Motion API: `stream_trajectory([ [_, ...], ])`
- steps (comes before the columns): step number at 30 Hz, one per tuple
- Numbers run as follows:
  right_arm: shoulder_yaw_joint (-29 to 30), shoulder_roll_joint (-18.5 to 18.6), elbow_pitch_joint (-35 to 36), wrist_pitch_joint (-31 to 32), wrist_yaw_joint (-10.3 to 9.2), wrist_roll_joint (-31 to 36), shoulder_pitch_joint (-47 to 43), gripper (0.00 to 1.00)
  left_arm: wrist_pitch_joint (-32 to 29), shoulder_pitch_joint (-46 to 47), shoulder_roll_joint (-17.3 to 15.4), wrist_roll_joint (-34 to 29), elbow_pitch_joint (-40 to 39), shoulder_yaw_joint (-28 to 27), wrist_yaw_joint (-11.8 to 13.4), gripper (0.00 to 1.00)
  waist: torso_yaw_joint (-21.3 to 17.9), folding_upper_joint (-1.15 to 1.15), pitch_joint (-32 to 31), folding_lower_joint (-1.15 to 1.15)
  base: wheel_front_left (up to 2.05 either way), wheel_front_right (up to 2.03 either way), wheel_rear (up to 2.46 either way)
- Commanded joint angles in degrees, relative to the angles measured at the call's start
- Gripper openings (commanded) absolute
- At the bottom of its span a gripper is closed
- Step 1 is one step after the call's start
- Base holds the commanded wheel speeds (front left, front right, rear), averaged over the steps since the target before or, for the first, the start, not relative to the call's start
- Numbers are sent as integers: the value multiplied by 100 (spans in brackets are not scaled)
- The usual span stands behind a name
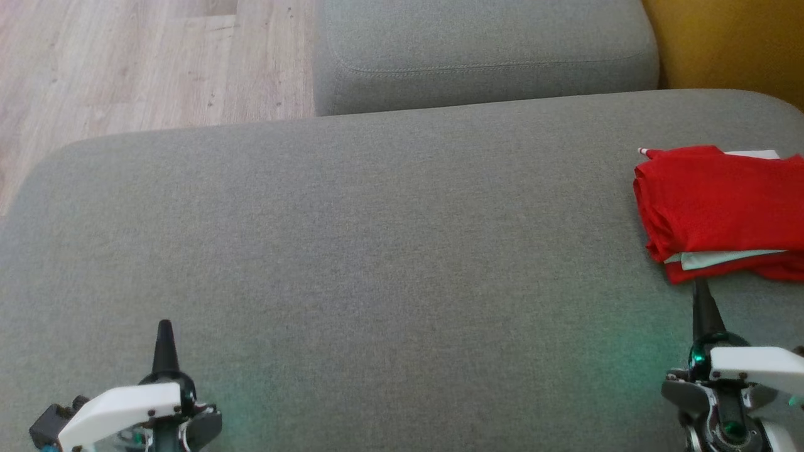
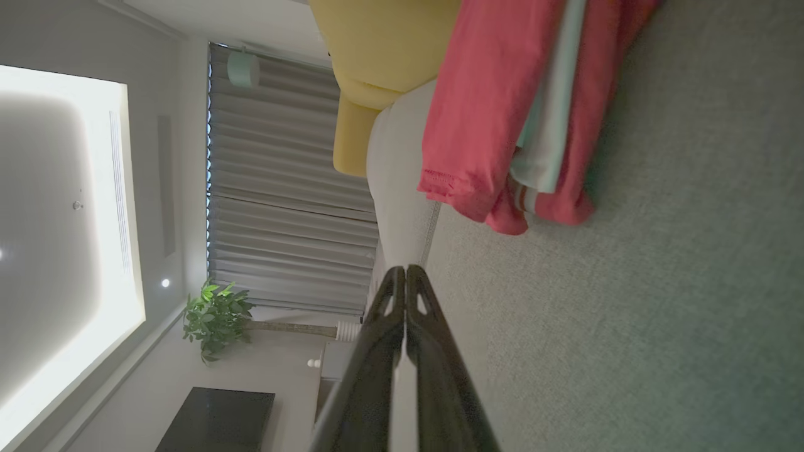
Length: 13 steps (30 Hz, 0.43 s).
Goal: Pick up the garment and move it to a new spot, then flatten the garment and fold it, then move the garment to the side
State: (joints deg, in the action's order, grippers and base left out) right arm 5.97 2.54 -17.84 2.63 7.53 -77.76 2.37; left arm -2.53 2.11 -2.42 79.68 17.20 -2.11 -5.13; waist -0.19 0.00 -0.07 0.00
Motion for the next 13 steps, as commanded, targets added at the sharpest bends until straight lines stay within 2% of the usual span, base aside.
stream_trajectory([
  [1,-70,30,256,65,-3,-210,332,0,-66,313,-38,168,-215,-221,-65,0,2,0,2,0,0,0,0],
  [13,7,32,333,263,-4,-969,363,0,-269,372,-43,835,-275,-355,-170,0,13,0,16,0,0,0,0],
])
